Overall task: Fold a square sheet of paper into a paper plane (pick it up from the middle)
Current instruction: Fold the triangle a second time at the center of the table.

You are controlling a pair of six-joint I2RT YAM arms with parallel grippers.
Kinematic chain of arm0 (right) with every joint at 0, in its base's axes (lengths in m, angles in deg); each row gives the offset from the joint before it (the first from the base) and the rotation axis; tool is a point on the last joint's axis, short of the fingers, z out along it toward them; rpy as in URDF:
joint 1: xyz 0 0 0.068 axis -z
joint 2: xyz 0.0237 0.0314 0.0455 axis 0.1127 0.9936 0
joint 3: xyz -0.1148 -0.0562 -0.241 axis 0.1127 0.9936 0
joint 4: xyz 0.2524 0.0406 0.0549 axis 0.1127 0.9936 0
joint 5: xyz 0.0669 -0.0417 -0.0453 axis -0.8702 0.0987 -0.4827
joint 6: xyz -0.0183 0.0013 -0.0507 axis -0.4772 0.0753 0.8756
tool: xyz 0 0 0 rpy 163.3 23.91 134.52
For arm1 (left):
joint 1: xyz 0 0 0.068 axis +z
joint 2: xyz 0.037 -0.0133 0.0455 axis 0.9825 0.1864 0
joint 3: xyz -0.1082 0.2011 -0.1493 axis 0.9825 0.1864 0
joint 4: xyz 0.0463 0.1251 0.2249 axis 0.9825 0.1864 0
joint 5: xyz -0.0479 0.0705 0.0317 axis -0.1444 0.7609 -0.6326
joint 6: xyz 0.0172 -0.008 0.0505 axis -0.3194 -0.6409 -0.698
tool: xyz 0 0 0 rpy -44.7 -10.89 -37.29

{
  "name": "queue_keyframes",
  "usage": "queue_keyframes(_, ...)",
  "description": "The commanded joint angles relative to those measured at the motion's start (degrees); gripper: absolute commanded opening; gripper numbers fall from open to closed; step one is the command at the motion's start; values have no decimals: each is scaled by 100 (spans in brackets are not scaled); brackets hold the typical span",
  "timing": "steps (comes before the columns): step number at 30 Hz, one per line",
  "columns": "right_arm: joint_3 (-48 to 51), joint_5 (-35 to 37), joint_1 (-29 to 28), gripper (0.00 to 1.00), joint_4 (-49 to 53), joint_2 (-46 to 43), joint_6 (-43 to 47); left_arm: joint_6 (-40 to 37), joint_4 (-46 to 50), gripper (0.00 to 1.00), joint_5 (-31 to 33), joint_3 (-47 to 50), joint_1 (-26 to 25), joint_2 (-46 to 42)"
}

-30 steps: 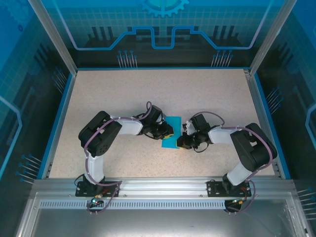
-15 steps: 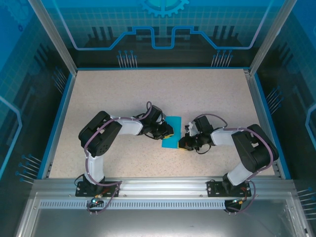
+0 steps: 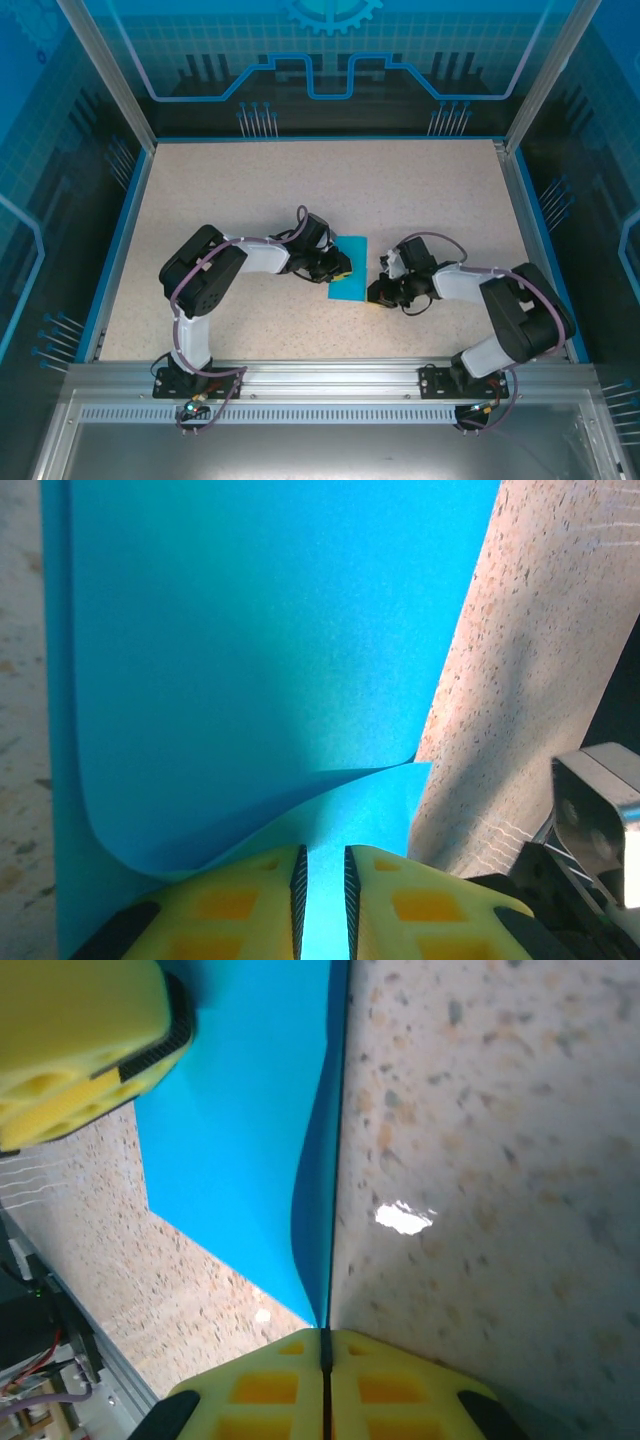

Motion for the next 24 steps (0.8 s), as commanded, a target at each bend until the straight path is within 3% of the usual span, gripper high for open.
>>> queue_keyframes(1, -242, 233, 9, 9, 680, -542, 170, -96, 211, 21, 105, 56, -42, 227)
queue_keyframes(4, -489, 168, -28, 10, 729, -600, 177, -102, 205, 21, 82, 56, -48, 236)
queue_keyframes(13, -1105, 16, -351, 10, 264, 454, -93, -110, 213, 21, 95, 53, -46, 219)
queue_keyframes(24, -987, 329, -351, 9, 444, 1161, 157, -141, 237, 21, 82, -14, -49, 214)
